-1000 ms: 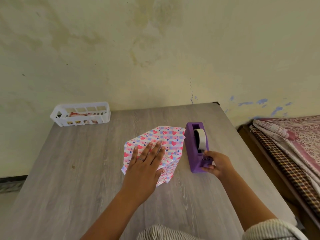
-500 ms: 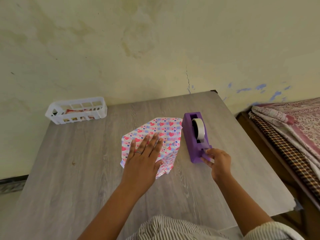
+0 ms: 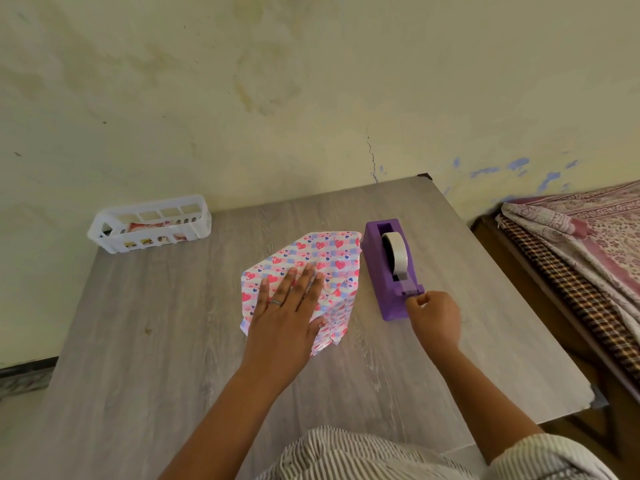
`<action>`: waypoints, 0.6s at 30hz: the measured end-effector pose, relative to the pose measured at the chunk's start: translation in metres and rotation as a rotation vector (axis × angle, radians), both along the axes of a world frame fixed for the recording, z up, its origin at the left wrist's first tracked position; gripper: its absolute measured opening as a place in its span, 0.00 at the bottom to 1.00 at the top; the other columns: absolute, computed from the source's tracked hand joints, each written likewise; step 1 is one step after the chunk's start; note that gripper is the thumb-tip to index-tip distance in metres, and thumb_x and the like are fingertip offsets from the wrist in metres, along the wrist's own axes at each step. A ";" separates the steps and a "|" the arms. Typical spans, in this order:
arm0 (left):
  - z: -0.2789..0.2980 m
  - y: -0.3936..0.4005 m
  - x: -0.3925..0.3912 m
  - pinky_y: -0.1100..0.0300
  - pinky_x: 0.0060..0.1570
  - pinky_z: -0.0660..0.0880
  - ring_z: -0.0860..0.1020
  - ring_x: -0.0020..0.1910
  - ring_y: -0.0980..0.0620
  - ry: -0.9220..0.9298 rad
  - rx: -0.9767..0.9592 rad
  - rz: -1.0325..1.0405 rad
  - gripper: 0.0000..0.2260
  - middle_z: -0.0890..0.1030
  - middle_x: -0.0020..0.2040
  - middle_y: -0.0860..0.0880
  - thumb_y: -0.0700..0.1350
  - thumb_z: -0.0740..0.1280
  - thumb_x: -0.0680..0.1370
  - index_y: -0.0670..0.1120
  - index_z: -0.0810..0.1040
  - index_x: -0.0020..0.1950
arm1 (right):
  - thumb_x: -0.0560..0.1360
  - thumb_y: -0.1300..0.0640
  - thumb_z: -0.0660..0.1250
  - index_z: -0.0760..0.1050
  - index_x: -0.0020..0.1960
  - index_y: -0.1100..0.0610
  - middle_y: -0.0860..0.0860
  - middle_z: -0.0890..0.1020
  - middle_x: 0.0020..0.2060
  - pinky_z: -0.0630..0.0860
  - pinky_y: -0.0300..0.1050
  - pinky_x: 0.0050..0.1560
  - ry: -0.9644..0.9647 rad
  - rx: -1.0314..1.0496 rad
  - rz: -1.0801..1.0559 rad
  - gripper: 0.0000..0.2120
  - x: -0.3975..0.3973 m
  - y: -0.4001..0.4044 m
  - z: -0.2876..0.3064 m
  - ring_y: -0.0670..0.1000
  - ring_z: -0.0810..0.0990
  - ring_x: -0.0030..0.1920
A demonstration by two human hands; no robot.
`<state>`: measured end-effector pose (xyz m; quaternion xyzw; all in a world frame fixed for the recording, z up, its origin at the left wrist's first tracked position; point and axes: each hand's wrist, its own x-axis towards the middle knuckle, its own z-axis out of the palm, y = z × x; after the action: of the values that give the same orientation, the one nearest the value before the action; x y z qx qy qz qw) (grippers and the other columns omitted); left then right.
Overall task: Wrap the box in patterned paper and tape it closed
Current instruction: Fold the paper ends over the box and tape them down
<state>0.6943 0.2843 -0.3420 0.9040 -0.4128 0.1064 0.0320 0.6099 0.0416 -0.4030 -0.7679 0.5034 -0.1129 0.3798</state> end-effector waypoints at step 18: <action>0.000 0.000 -0.007 0.42 0.70 0.50 0.63 0.73 0.46 0.081 -0.151 -0.014 0.36 0.63 0.75 0.48 0.52 0.66 0.75 0.45 0.51 0.77 | 0.75 0.65 0.66 0.53 0.72 0.37 0.52 0.82 0.32 0.74 0.33 0.34 -0.434 0.127 0.462 0.37 -0.016 0.081 0.125 0.43 0.79 0.31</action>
<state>0.6876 0.2842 -0.3423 0.8997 -0.4083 0.1002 0.1176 0.5936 0.1223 -0.2781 -0.7947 0.2291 -0.1531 0.5409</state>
